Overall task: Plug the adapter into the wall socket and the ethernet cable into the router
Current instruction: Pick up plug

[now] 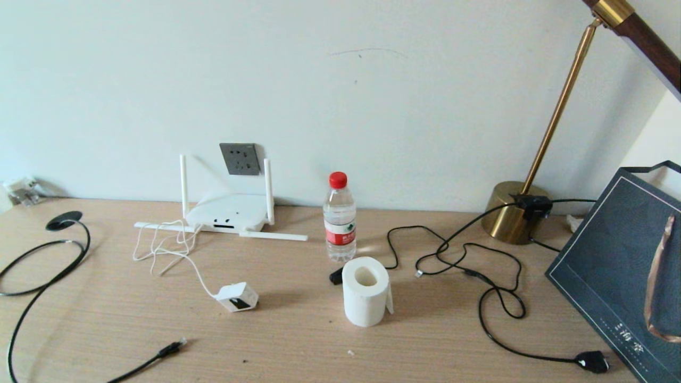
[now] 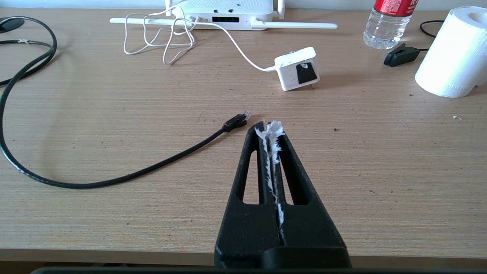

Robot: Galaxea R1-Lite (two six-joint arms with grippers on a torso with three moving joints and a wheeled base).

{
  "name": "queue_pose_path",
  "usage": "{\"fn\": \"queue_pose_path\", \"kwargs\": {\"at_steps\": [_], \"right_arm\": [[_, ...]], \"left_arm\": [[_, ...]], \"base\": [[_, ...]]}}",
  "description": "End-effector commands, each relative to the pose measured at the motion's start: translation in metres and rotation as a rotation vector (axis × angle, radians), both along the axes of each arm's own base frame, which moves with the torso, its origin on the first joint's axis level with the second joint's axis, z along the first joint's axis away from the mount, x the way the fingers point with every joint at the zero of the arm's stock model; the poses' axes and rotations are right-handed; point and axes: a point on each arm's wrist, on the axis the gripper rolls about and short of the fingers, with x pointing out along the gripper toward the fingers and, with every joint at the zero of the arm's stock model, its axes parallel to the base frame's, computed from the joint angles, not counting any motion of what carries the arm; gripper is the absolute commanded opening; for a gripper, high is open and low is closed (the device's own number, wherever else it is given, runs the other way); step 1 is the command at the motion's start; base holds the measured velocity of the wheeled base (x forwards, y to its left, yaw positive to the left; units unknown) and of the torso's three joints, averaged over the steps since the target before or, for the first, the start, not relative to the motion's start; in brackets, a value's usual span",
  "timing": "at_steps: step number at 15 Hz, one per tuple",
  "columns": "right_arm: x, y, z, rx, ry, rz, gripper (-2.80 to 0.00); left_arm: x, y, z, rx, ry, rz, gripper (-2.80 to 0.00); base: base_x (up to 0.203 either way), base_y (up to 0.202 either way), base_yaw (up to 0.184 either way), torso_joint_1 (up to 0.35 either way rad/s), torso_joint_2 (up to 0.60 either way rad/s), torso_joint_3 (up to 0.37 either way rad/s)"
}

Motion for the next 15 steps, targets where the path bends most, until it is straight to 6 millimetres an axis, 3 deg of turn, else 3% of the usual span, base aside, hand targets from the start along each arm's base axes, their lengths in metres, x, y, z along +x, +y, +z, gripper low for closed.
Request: {"fn": "queue_pose_path", "kwargs": {"at_steps": [1, 7, 8, 11, 13, 15], "right_arm": [[0.0, 0.0, 0.0, -0.002, 0.002, 0.001, -2.8], [0.0, 0.0, 0.0, -0.002, 0.002, 0.001, -2.8], [0.0, 0.0, 0.0, -0.001, 0.002, 0.001, -2.8], [0.0, 0.0, 0.0, -0.001, 0.002, 0.001, -2.8], [0.0, 0.0, 0.0, -0.001, 0.002, 0.001, -2.8], [0.0, 0.0, 0.0, 0.001, 0.002, 0.0, -2.8]], "left_arm": [[0.0, 0.0, 0.0, 0.0, 0.002, 0.001, -2.8], [0.0, 0.0, 0.001, 0.034, -0.005, -0.003, -2.8], [-0.003, -0.001, 0.01, 0.058, -0.036, -0.026, -2.8], [-0.009, -0.006, 0.067, 0.119, -0.1, -0.254, -2.8], [0.009, -0.007, 0.103, 0.119, -0.024, -0.364, -2.8], [0.042, -0.01, 0.134, 0.116, 0.076, -0.452, -2.8]], "base": [[0.0, 0.0, 0.0, 0.0, 0.0, 0.0], [0.0, 0.0, 0.0, 0.0, 0.0, 0.0], [0.0, 0.0, 0.0, 0.0, 0.0, 0.0], [0.0, 0.0, 0.0, 0.0, 0.0, 0.0], [0.0, 0.0, 0.0, 0.0, 0.0, 0.0], [0.0, 0.0, 0.0, 0.0, 0.0, 0.0]]}}
